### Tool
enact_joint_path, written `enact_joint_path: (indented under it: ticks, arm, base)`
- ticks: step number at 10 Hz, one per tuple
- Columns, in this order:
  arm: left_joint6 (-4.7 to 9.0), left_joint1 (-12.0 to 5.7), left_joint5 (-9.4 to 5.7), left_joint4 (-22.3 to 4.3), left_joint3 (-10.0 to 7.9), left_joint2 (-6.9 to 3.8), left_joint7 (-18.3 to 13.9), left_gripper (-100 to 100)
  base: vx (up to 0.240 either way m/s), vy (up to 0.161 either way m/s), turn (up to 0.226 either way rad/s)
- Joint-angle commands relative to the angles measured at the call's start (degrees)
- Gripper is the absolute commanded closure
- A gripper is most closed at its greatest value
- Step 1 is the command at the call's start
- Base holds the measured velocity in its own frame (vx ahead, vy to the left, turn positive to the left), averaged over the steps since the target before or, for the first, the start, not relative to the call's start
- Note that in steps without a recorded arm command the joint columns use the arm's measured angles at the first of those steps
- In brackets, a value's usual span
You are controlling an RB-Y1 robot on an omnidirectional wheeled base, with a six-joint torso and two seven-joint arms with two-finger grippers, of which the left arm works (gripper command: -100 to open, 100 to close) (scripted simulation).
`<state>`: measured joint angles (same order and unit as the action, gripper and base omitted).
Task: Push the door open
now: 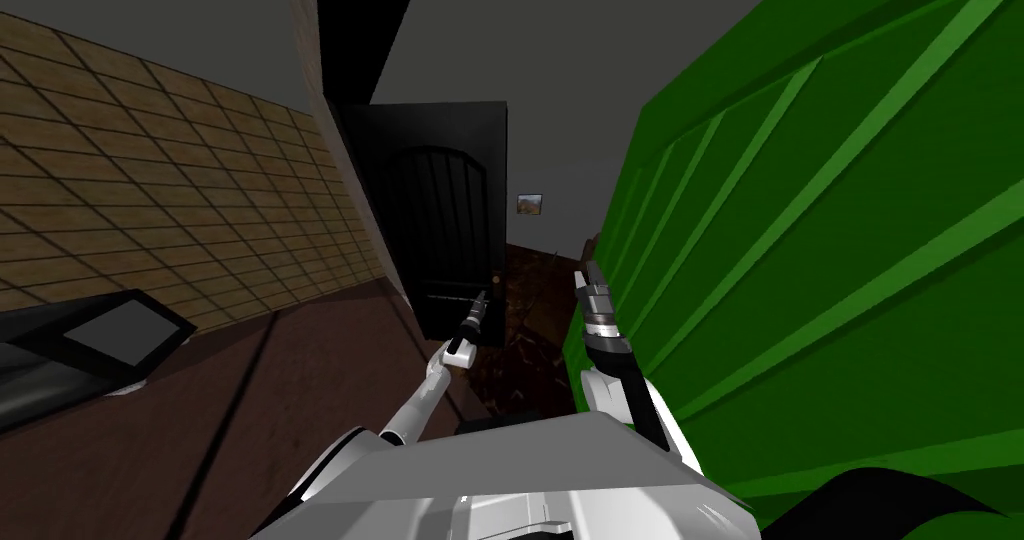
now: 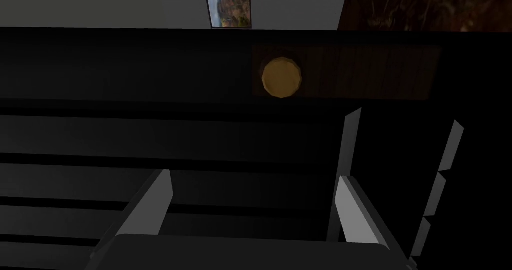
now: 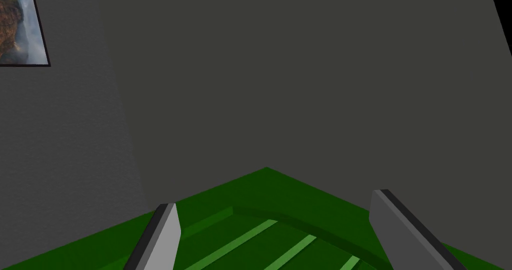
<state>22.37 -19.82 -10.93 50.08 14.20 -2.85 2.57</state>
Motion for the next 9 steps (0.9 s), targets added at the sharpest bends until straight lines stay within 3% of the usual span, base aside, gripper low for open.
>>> enact_joint_path:
  ticks: [1,5,9]
  arm:
    - [0.18,0.01,0.01,-0.02,-0.16,-0.22,0.11,-100]
    - [0.89,-0.04,0.01,-0.44,-0.69,-0.58,0.33,-100]
    - [1.55,-0.08,0.01,-0.82,-1.19,-0.15,0.53,-100]
  base:
    - [0.190,-0.046,-0.019]
    - [0.210,-0.057,-0.023]
    - [0.194,-0.070,-0.024]
